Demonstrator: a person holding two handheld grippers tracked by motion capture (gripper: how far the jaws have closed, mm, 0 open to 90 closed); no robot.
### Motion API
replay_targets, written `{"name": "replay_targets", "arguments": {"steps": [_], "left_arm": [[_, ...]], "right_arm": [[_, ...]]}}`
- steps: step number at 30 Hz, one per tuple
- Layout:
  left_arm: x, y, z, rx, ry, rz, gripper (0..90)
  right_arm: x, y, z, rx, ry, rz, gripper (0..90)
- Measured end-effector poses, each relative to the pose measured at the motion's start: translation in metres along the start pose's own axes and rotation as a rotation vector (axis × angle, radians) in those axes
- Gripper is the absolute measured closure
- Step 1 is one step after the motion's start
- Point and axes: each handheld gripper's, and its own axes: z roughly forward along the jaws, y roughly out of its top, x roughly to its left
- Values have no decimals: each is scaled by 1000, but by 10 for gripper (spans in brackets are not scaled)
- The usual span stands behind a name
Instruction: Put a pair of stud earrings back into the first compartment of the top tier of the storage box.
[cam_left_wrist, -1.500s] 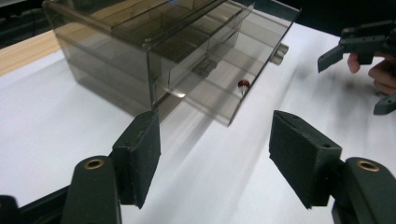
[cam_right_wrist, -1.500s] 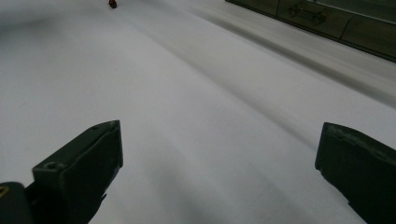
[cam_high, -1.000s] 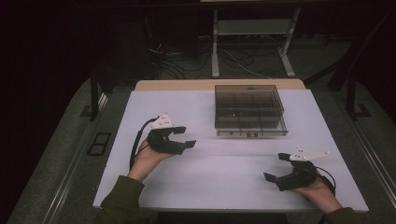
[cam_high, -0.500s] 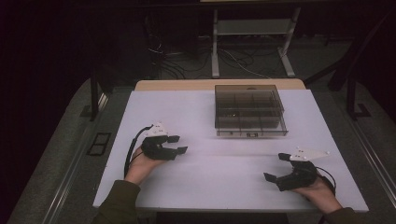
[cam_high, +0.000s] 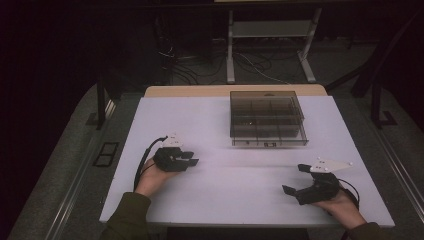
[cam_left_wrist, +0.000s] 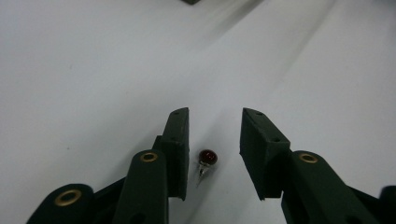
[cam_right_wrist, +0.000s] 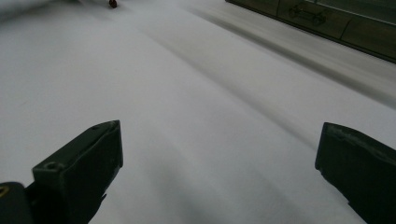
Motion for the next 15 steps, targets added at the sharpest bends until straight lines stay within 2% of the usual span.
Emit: {"name": "replay_targets", "arguments": {"steps": [2, 5, 15], "left_arm": [[1, -1, 1, 18, 1, 12, 635], [1, -1, 4, 27, 0, 4, 655], [3, -3, 9, 69, 8, 16, 708]], "right_arm": [[0, 0, 0, 0, 0, 0, 4], [0, 0, 0, 0, 0, 0, 4], [0, 0, 0, 3, 0, 1, 4]]}}
